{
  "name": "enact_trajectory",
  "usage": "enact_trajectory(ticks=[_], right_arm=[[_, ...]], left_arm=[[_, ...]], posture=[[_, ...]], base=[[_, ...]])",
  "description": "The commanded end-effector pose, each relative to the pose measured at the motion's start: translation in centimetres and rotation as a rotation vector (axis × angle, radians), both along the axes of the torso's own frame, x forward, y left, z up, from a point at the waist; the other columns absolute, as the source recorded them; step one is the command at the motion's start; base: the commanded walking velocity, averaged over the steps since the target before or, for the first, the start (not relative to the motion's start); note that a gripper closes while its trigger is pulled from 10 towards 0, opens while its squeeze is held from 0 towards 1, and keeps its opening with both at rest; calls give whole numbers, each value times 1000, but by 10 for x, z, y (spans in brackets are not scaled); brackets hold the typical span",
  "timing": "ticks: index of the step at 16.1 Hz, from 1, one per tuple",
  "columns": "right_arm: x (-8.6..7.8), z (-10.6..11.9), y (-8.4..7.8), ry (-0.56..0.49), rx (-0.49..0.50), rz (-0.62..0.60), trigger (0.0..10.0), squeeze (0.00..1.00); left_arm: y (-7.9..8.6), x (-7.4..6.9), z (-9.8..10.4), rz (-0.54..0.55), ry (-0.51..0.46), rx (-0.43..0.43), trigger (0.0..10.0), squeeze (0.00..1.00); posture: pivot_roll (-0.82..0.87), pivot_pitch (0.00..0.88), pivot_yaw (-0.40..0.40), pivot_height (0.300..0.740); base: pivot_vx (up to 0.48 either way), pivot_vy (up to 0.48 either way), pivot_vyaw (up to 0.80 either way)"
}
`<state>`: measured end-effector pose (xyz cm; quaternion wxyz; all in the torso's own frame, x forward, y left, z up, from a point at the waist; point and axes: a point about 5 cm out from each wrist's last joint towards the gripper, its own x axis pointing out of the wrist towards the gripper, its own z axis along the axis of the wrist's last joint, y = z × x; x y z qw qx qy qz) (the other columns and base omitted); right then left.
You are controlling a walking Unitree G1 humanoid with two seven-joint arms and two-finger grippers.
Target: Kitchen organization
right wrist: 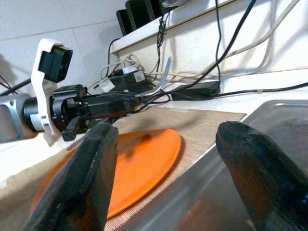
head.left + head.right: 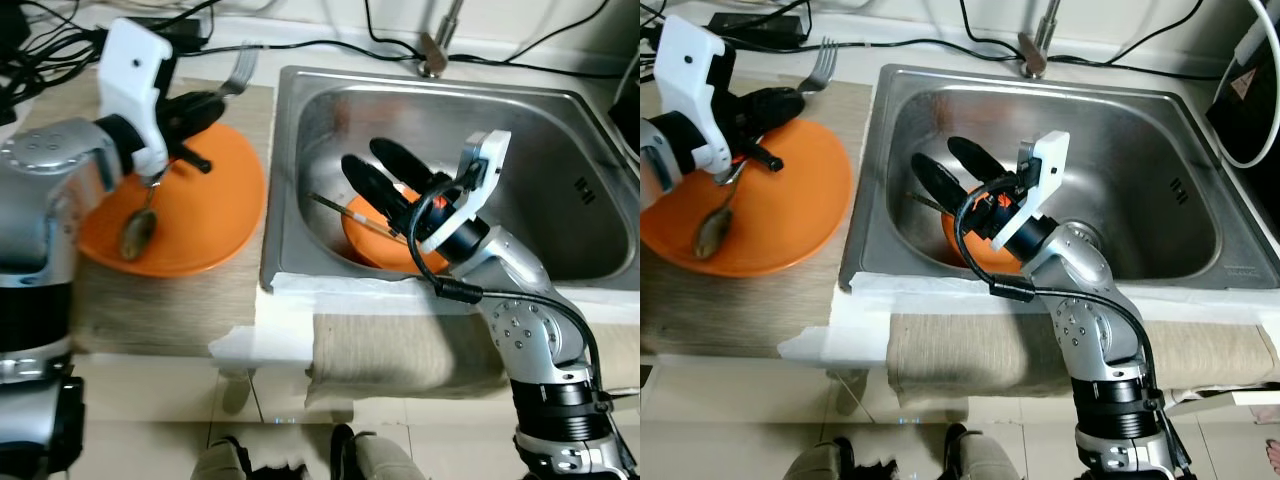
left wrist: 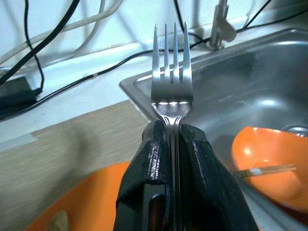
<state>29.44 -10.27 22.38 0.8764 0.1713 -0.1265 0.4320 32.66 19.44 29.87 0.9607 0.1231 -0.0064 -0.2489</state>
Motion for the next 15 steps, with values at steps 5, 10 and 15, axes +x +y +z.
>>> enact_trajectory(ticks=[5,10,15], right_arm=[[0,8,3,31,84,26,10000,1000],[3,8,0,79,135,-11,10000,1000],[15,5,-7,143,128,-102,10000,1000]], left_arm=[[-39,-15,-5,-117,-117,53,0,0],[-65,-31,-28,-225,-206,205,0,0],[-68,-39,-22,-285,-232,154,0,0]], posture=[[-118,170,-88,740],[-123,168,-95,740],[-122,173,-100,740]], base=[[0,0,0],[0,0,0],[0,0,0]])
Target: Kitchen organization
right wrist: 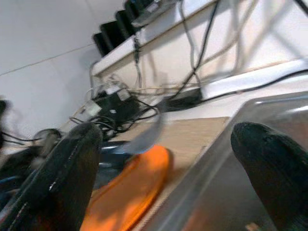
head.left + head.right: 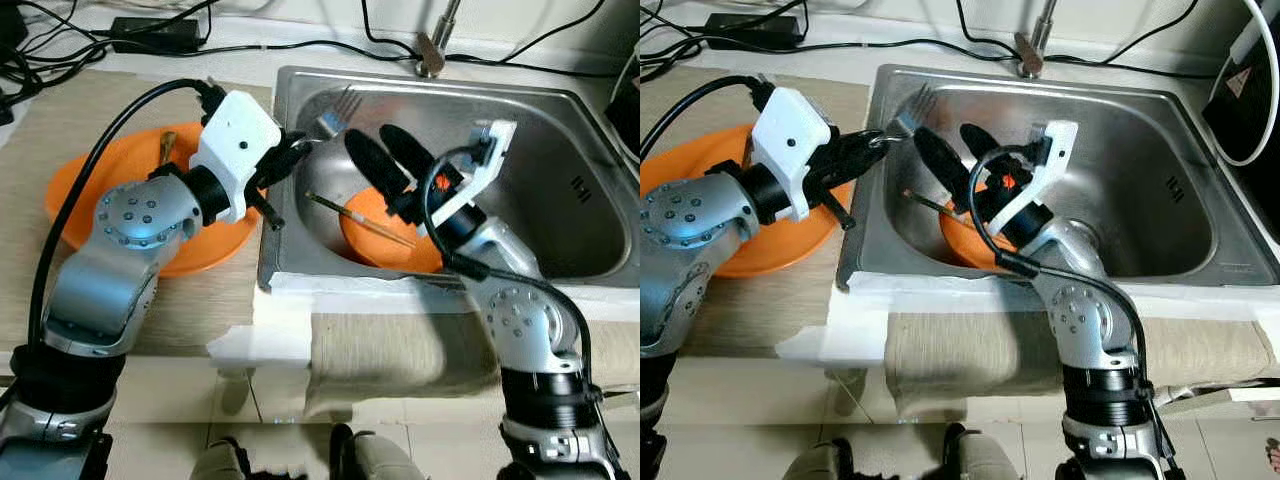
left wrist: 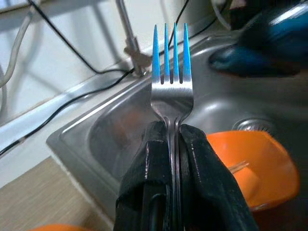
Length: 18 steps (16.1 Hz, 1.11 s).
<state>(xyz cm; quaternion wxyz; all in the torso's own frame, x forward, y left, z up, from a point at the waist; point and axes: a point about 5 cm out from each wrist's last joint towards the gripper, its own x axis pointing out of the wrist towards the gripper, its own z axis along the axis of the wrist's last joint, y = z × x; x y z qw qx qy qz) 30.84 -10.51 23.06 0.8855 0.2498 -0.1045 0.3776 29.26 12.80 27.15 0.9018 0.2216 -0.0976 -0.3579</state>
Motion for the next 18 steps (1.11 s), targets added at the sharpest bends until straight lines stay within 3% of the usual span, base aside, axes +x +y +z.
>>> enact_trajectory(ticks=[1,2,3,6,7,9,18], right_arm=[[2,-2,-5,27,1,-25,10000,1000],[1,-3,-4,36,7,-4,10000,945],[-3,-3,0,37,1,46,10000,0],[-8,-1,5,29,7,95,10000,0],[-8,-1,6,29,4,98,9569,0],[-8,-2,5,36,7,98,0,0],[-7,0,5,38,40,100,0,0]], left_arm=[[-3,-7,5,-39,-35,-13,0,0],[-4,-9,4,-58,-38,-8,0,0],[-10,-13,0,-101,-38,12,0,0],[-16,-18,-2,-151,-34,20,0,0],[-17,-19,-3,-162,-31,20,0,0],[-17,-19,-4,-162,-33,24,0,0],[-18,-23,-4,-203,-25,29,0,0]], posture=[[-122,173,-100,740],[-122,172,-101,740],[-121,169,-102,740],[-122,163,-101,740],[-122,159,-102,740],[-123,157,-102,740],[-121,159,-102,740]], base=[[0,0,0],[0,0,0],[0,0,0],[0,0,0],[0,0,0],[0,0,0],[0,0,0]])
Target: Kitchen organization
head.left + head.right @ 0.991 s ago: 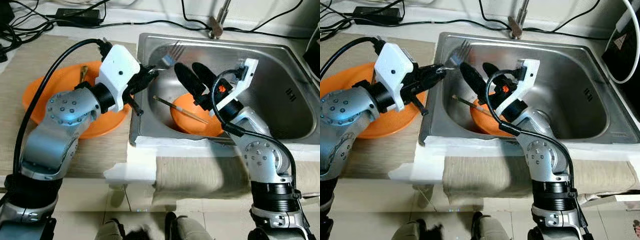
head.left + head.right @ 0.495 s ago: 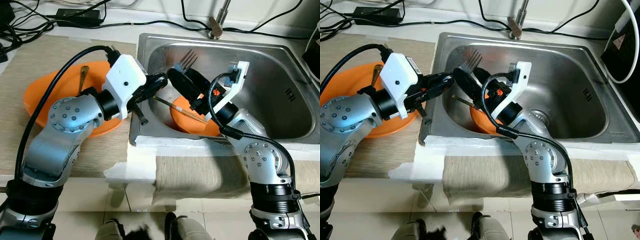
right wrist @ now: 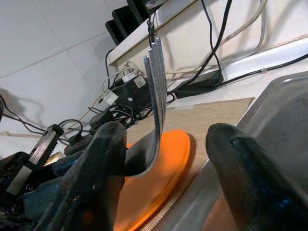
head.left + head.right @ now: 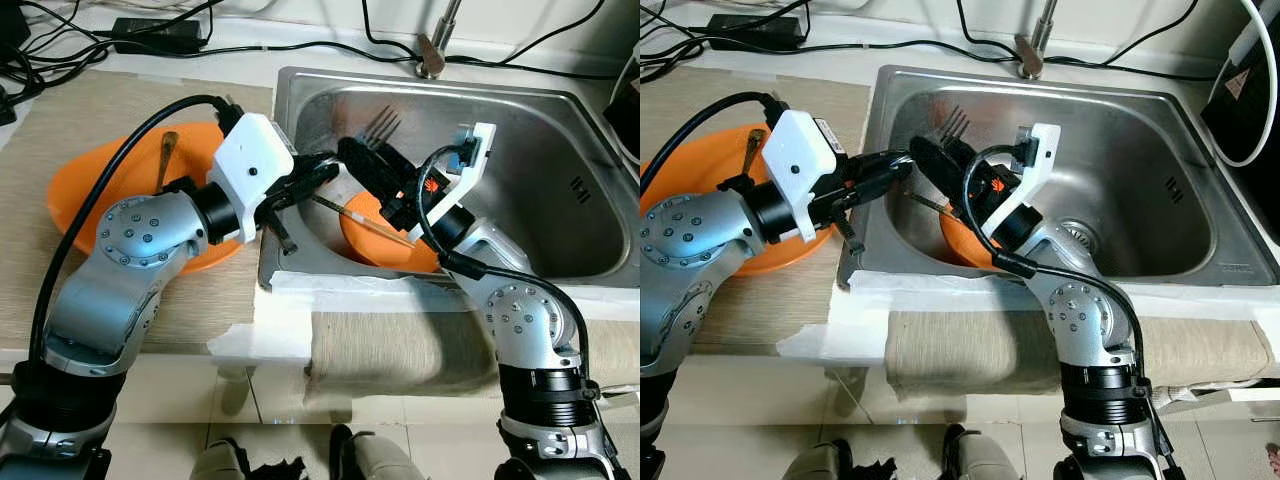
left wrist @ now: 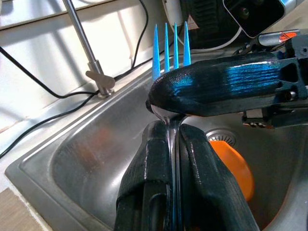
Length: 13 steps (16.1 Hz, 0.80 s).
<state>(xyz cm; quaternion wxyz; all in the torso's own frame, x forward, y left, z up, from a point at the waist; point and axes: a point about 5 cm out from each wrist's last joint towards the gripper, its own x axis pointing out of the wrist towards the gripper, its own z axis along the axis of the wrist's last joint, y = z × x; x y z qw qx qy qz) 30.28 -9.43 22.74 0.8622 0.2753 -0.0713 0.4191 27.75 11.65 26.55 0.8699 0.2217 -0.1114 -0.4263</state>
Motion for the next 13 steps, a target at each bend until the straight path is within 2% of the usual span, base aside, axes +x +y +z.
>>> enact_trajectory(ticks=[1,13], right_arm=[[-2,4,-6,-13,18,-14,0,0],[-1,3,-5,-9,35,-26,0,0]], left_arm=[[-7,-7,2,-50,-26,9,0,0],[-6,-7,2,-54,-29,30,0,0]], posture=[[-121,159,-101,740],[-116,161,-93,740]], base=[[0,0,0],[0,0,0]])
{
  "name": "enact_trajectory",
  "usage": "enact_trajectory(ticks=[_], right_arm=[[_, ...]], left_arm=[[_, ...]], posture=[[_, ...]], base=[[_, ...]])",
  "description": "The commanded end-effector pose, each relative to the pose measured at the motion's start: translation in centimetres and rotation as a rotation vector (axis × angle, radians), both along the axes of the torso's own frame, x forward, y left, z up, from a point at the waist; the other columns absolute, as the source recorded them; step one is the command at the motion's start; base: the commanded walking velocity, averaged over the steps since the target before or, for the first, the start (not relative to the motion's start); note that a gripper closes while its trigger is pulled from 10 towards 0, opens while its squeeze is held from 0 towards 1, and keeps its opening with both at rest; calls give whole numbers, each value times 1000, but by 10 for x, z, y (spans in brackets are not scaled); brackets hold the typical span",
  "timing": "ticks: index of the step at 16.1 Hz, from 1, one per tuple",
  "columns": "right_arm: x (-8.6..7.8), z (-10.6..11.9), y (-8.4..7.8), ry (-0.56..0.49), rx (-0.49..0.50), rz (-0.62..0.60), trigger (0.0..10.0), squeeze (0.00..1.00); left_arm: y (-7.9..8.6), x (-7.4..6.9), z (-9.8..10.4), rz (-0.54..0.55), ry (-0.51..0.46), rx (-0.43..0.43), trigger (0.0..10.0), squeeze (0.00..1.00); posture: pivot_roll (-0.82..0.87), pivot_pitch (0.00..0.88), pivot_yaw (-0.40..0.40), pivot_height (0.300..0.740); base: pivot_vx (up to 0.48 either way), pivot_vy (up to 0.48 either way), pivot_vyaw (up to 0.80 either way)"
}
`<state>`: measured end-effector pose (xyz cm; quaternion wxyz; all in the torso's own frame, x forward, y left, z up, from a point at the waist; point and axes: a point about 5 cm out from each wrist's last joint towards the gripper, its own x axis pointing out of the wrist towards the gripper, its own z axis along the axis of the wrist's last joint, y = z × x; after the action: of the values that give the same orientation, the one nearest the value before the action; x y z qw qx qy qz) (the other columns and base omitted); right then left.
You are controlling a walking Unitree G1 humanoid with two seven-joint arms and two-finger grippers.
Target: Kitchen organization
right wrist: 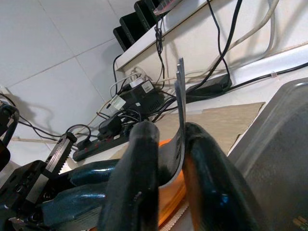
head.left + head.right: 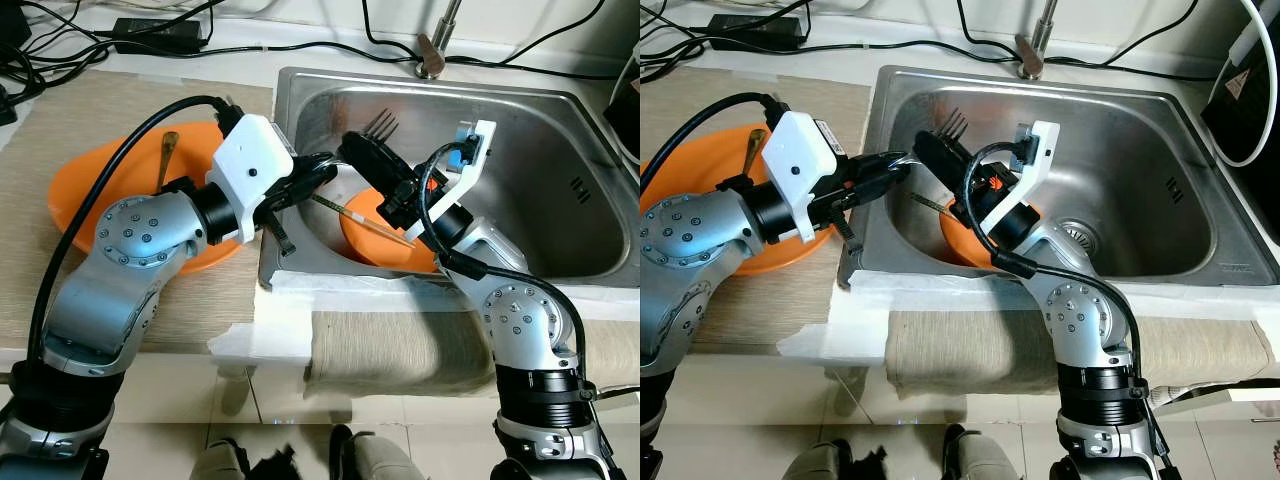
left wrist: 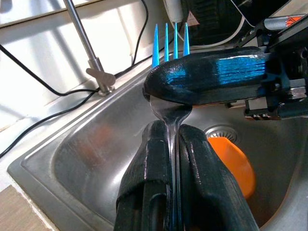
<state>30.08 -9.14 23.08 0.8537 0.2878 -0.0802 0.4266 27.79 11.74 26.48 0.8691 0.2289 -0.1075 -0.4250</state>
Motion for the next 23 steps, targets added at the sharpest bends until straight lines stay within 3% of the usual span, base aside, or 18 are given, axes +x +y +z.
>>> enact_trajectory(ticks=[1,9,10,11,12,19,21,23], right_arm=[[1,0,-8,3,3,-44,0,0],[4,0,-8,5,0,-66,0,0],[5,1,-9,6,2,-73,0,0],[6,1,-9,6,2,-76,0,0],[6,1,-9,6,2,-78,0,0],[13,5,-16,7,26,-124,0,0],[14,9,-18,-3,40,-130,0,0],[24,22,-35,-47,48,-212,0,0]], left_arm=[[-7,-7,3,-58,-29,14,0,0],[-5,-2,3,-19,-71,56,0,0],[-4,1,5,22,-99,66,4941,0],[-4,1,4,12,-81,46,10000,192],[-4,1,5,5,-79,40,10000,1000],[-1,2,19,15,-108,-44,10000,1000],[1,5,24,37,-119,-73,10000,31],[13,10,23,110,-81,-94,10000,0]], posture=[[-116,162,-93,740],[-113,170,-96,740],[-113,167,-97,740],[-113,167,-97,740],[-115,169,-98,740],[-118,167,-100,740],[-118,167,-101,740],[-122,170,-100,740]], base=[[0,0,0],[0,0,0],[0,0,0],[0,0,0],[0,0,0],[0,0,0],[0,0,0],[0,0,0]])
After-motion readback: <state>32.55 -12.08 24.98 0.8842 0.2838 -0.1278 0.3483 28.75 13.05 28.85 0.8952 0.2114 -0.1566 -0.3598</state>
